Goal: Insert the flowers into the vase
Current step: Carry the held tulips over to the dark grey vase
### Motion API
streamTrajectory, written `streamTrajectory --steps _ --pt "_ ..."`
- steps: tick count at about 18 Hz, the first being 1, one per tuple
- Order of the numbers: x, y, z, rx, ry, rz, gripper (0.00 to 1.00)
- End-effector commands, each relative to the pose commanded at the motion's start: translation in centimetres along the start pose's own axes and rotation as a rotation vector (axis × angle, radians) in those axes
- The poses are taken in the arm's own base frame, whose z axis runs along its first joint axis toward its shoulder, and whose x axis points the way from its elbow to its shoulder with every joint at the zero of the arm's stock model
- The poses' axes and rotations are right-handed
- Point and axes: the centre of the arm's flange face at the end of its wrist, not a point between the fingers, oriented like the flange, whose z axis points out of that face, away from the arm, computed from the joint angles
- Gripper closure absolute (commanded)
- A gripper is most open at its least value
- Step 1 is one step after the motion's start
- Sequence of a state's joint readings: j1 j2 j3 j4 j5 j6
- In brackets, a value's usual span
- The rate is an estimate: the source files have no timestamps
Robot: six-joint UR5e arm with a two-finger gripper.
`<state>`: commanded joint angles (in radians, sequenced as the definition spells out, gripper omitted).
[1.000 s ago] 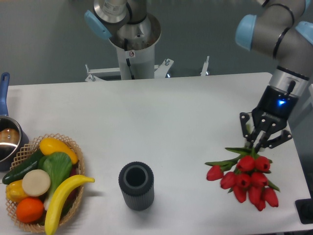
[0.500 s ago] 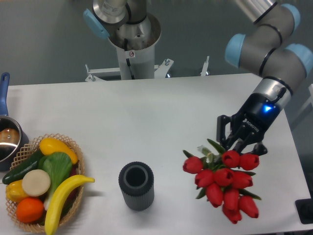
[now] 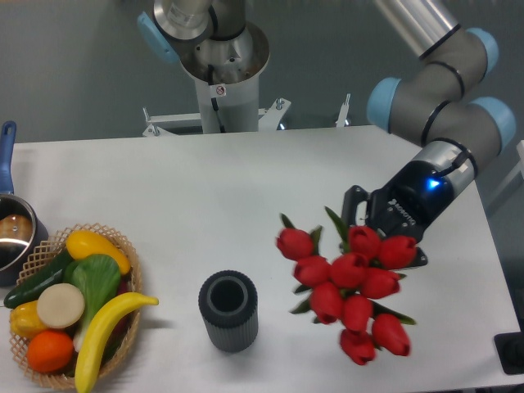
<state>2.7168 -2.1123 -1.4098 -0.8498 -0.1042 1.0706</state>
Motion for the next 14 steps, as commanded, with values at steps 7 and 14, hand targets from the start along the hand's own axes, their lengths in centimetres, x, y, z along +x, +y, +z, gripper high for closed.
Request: streamTrajectory --steps 7,14 --pt "1.7 0.3 5.1 0.009 0.086 0.023 1.00" --pt "2.3 2.8 6.5 0.008 0.105 0.029 1.00"
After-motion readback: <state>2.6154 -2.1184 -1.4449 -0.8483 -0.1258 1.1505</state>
